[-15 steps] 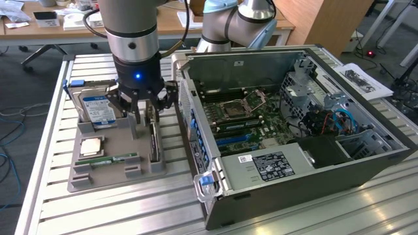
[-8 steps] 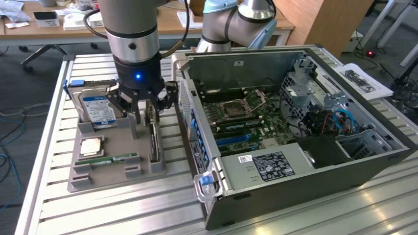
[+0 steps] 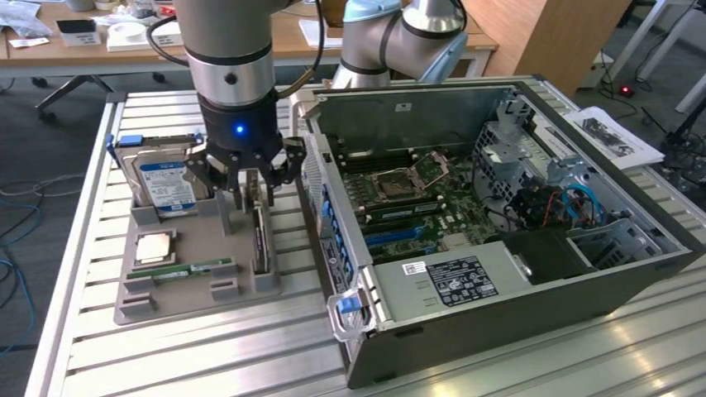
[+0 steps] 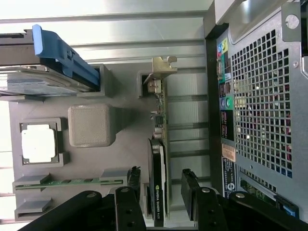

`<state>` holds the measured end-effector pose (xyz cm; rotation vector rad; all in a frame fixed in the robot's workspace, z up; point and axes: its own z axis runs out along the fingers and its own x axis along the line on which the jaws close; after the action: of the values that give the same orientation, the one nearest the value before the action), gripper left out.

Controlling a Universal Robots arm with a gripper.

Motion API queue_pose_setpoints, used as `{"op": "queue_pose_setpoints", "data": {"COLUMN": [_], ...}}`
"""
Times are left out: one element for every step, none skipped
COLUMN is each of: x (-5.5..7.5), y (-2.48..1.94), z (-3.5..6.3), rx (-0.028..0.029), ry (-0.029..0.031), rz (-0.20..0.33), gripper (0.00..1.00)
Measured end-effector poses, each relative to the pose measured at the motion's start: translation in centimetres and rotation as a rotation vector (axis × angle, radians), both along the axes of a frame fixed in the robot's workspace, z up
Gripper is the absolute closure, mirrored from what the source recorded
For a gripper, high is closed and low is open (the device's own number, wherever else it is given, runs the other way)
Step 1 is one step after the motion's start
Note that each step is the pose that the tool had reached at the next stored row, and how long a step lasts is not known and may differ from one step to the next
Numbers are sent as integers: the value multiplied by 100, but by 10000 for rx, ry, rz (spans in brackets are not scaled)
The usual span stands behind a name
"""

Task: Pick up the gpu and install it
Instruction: 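Pick up the gpu and move the gpu toward the slot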

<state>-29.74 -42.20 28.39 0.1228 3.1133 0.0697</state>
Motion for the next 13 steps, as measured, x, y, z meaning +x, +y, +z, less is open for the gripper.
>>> {"op": "queue_pose_setpoints", "data": {"x": [3, 7, 10, 12, 14, 16, 17, 17, 18, 18, 19, 19, 20], "y": [0, 0, 0, 0, 0, 0, -1, -1, -2, -2, -2, -3, -3], "z": [-1, -2, -3, -4, -7, -16, -30, -47, -64, -82, -102, -119, -138], "rx": [0, -1, -1, -1, -1, -1, -2, -1, -1, -1, -1, -1, -1], "ry": [0, 1, 1, 1, 1, 1, 2, 2, 1, 2, 2, 2, 1], "rz": [-1, 0, 1, 0, -1, 0, 1, 0, 0, 0, 1, 1, 1], "gripper": [53, 53, 53, 53, 53, 53, 53, 53, 53, 53, 53, 53, 53]}}
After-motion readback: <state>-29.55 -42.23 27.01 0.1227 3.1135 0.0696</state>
